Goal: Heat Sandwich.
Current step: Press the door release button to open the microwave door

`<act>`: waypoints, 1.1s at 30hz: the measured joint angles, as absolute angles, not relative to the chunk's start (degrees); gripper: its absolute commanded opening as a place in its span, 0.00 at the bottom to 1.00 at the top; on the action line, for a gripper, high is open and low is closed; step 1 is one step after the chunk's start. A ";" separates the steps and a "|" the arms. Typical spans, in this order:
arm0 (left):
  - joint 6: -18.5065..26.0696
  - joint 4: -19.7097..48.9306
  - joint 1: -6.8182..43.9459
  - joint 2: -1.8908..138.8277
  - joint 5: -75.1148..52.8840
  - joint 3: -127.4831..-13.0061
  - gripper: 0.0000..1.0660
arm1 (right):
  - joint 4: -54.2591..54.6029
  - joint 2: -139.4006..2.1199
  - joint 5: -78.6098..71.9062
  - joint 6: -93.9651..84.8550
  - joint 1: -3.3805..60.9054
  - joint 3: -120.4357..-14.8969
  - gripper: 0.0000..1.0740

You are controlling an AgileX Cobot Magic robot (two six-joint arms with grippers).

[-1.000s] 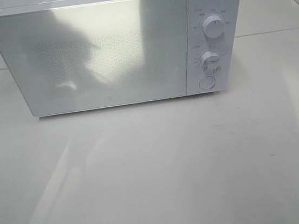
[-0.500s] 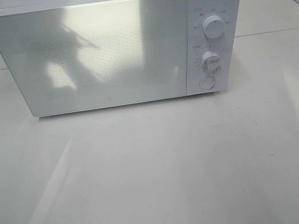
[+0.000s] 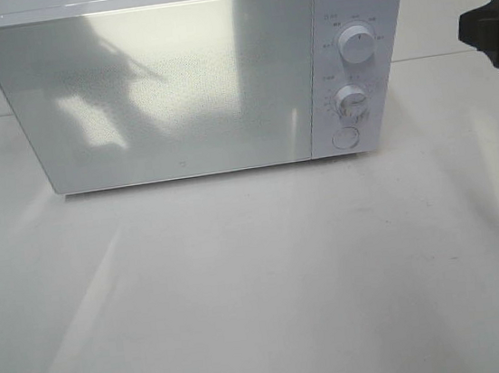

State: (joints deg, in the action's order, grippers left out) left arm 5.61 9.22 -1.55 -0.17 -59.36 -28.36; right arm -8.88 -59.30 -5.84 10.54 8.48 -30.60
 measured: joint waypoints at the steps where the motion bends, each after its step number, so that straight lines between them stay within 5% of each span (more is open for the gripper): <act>1: 5.61 9.22 -1.55 -0.17 -59.36 -28.36 0.93 | -8.88 -60.33 -6.93 10.54 8.48 -30.54 0.70; 19: 5.61 9.22 -1.55 -0.17 -59.36 -28.36 0.93 | 5.04 -77.81 -42.28 2.86 8.94 -18.79 0.70; 33: 5.61 9.22 -1.55 -0.17 -59.36 -28.36 0.93 | 20.34 -88.12 -55.18 -6.76 24.06 -18.74 0.70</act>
State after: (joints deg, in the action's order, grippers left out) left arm 5.61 9.22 -1.55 -0.17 -59.36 -28.36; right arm 20.34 -88.12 -55.18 -6.76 24.06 -18.74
